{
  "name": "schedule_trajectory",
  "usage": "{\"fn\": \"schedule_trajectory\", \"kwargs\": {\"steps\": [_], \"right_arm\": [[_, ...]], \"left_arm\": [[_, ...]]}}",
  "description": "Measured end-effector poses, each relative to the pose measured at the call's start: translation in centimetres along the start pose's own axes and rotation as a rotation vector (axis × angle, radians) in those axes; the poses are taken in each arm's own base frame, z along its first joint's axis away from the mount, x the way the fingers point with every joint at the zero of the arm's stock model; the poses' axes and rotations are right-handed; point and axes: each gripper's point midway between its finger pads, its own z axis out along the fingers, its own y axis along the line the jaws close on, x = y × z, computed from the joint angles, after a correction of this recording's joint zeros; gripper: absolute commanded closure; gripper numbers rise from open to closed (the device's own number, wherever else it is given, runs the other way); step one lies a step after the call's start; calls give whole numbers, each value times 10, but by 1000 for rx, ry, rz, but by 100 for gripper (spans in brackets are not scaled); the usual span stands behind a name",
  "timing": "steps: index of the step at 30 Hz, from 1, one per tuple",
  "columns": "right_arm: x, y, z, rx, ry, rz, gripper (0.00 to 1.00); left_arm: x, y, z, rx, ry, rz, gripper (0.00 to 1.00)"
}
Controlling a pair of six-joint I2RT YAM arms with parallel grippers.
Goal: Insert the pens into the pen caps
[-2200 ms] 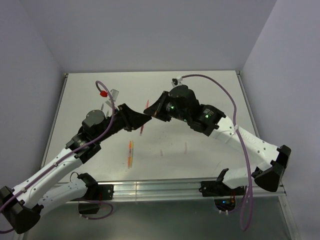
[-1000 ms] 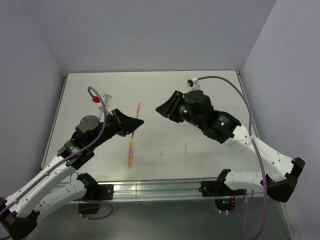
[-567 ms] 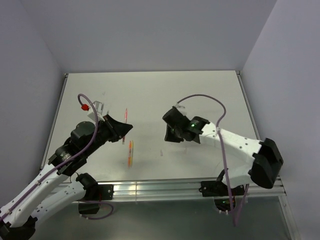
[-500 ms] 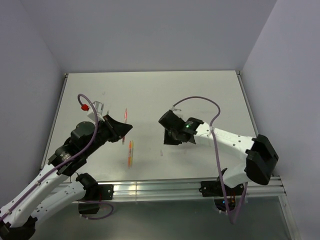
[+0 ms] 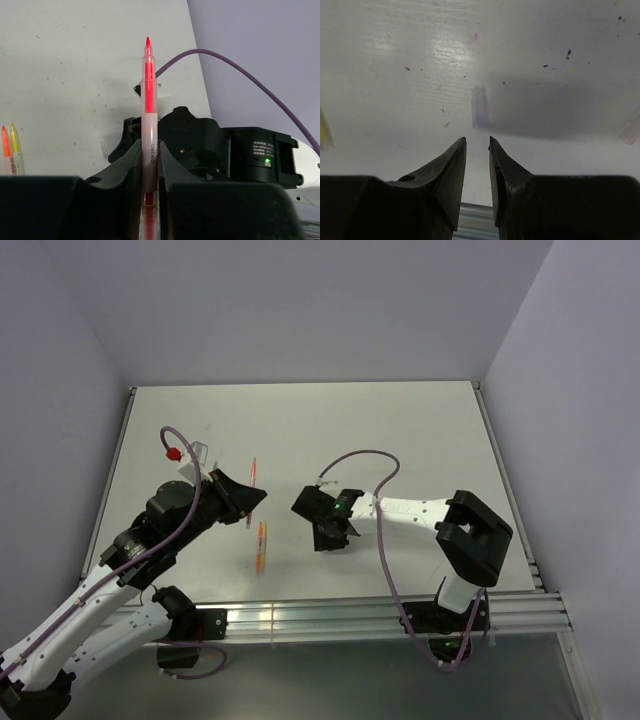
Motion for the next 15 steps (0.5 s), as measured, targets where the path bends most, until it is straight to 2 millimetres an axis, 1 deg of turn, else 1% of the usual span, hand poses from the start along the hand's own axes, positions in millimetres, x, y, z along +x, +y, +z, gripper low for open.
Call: {"fn": "schedule_trajectory", "kwargs": {"steps": [3,11,15], "right_arm": [[3,2,7,11,12,-10,67],[-7,17,19,9,4,-22,67],[-7,17,23,18,7,-26,67]], "left_arm": [[0,0,0,0,0,2,100],[0,0,0,-1,1,7,100],[0,1,0,-2,2,11,100]]}}
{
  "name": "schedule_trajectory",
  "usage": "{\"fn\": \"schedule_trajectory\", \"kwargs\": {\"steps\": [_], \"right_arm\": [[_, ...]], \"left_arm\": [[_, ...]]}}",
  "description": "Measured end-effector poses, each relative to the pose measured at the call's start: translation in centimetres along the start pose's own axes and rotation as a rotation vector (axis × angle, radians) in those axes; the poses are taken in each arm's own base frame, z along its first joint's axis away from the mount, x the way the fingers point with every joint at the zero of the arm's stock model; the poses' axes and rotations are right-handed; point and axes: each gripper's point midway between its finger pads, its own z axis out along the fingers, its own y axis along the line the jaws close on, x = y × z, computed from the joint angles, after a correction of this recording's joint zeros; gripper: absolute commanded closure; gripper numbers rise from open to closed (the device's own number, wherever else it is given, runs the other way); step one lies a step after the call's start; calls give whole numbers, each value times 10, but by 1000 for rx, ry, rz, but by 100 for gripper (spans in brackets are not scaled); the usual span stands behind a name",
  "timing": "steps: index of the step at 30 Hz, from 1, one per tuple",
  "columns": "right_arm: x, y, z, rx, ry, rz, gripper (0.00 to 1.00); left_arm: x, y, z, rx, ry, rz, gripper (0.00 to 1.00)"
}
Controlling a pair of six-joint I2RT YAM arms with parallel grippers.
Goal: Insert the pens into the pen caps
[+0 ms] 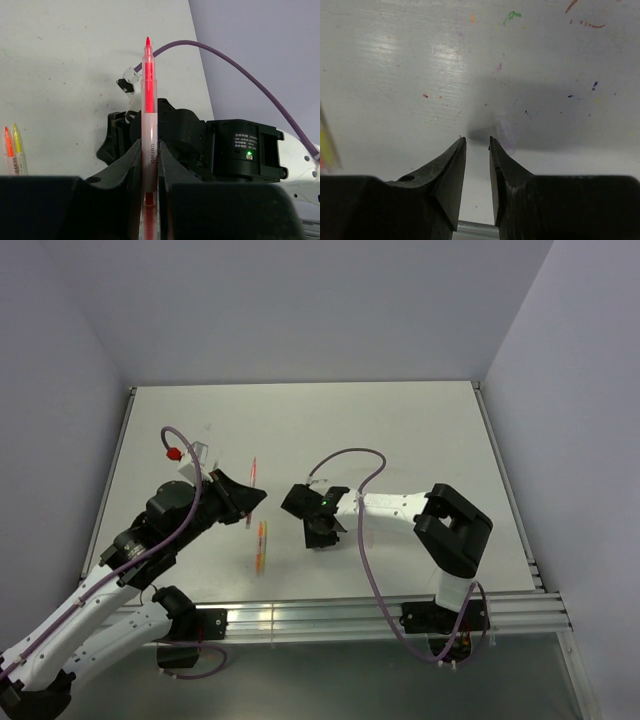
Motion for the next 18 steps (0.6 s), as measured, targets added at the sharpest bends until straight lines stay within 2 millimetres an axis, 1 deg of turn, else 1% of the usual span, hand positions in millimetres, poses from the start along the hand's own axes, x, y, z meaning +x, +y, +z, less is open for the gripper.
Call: {"fn": "schedule_trajectory", "kwargs": {"steps": [4,8,10,13,15,18], "right_arm": [[0,0,0,1,-2,-3,67],[-3,-1,-4,-3,-12,-9,67],[-6,-2,-9,0,-26,-14,67],[-14,0,-17,-5,-49,-18,67],[-18,0,-18,-4,-64,-24,67],[-19,-5,-17,12,-67,-41,67]], "left_arm": [[0,1,0,-2,2,6,100],[3,3,3,-11,12,8,100],[4,3,5,-15,16,8,100],[4,4,5,-18,19,8,100],[4,4,6,-18,19,8,100],[4,4,6,-18,19,8,100]]}}
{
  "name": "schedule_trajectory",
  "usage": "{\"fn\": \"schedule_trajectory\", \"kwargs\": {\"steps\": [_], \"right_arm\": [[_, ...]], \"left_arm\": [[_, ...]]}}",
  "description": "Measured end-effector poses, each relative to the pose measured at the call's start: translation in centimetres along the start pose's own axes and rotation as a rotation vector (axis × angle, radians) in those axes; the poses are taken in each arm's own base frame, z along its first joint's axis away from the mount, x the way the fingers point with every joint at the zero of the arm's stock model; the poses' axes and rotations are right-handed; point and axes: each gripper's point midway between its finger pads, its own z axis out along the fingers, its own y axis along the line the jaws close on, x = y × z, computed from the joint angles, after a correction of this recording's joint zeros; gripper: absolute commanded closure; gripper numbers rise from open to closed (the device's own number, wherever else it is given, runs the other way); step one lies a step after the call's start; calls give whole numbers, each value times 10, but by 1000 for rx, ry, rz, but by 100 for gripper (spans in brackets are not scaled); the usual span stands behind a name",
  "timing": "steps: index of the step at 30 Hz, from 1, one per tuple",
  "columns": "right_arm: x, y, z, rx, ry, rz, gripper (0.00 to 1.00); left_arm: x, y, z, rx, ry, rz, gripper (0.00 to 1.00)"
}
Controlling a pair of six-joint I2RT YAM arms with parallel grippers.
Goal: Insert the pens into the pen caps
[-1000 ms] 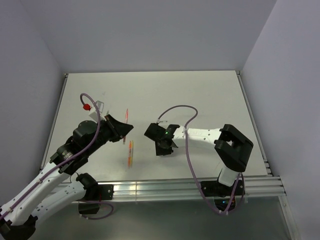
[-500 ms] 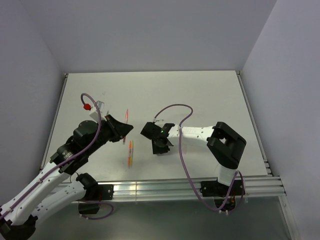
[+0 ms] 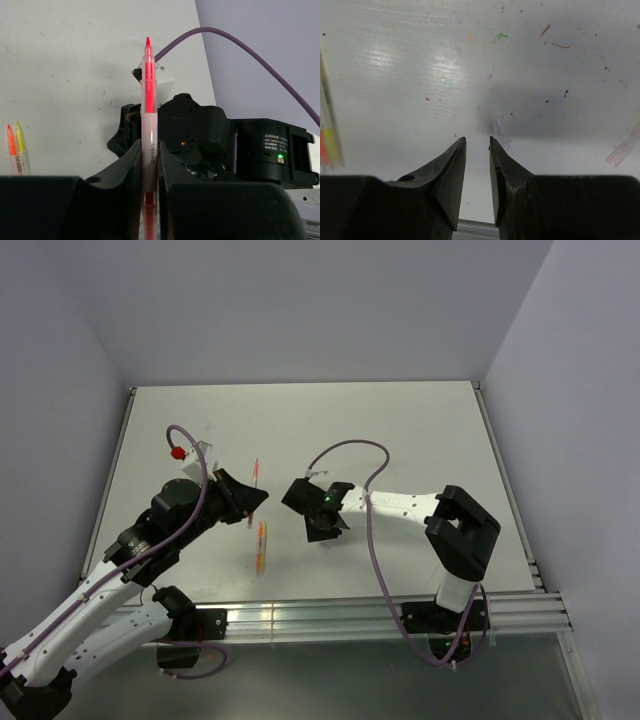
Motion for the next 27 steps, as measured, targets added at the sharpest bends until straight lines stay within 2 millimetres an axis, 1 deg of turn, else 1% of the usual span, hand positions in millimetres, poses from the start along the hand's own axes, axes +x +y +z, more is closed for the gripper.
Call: {"fn": "schedule_trajectory", "kwargs": {"steps": [5,9,20,26,27], "right_arm": [[-1,-10,3,37,-17,-33,67],[2,-16,7,54,-10,-60,67],[10,-18,24,73,16,-92,68],[11,-18,28,68,16,-93,69],[11,-18,28,67,15,-93,71]], "left_arm": [[0,0,0,0,0,0,100],[0,0,0,1,0,0,100],[0,0,0,0,-1,0,100],[0,0,0,1,0,0,100],[0,0,0,1,0,0,100]]}}
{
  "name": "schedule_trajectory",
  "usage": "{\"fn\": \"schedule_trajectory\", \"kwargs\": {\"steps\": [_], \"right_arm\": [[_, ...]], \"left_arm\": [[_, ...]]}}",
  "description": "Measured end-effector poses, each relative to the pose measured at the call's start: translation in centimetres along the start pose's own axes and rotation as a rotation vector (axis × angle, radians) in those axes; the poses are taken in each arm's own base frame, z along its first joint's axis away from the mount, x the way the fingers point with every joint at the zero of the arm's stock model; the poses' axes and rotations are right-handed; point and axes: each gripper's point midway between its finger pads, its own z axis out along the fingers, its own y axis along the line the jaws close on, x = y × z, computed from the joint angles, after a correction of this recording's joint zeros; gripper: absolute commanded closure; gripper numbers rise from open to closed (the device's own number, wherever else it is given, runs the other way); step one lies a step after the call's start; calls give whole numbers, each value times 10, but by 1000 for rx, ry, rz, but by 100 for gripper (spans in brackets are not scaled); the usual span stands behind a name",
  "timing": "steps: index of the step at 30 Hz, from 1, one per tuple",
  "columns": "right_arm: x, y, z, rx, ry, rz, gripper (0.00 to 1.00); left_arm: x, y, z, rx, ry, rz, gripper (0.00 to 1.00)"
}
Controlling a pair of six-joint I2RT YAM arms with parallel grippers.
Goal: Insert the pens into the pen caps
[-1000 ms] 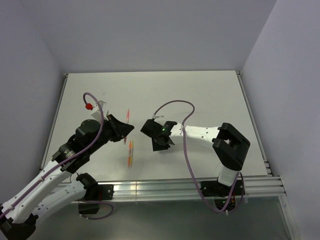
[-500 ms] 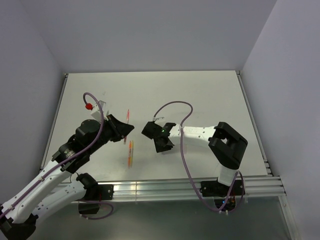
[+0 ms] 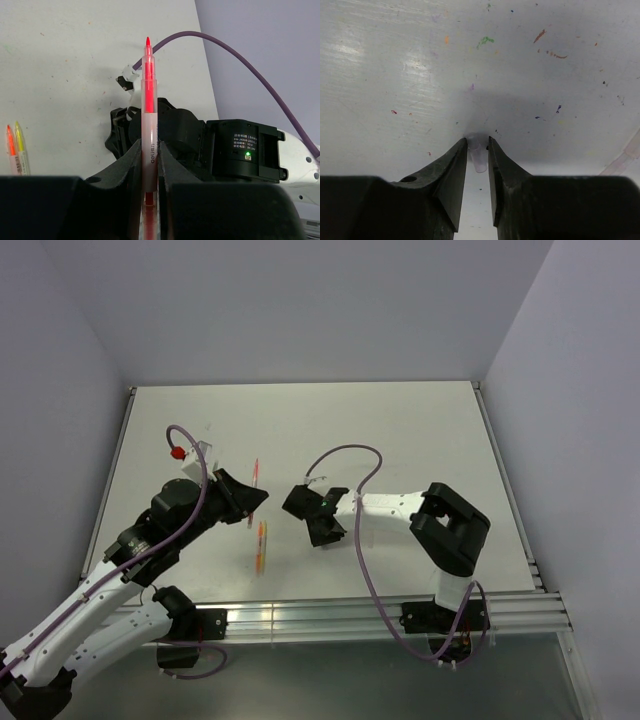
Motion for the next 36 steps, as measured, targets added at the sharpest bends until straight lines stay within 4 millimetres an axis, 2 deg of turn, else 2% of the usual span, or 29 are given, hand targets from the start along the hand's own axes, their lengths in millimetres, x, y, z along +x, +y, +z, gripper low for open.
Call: {"fn": "schedule_trajectory", "kwargs": {"steps": [36], "right_arm": [[9,7,-3,-42,-31,40,76]], "left_arm": [[4,0,4,-2,20,1,100]]}}
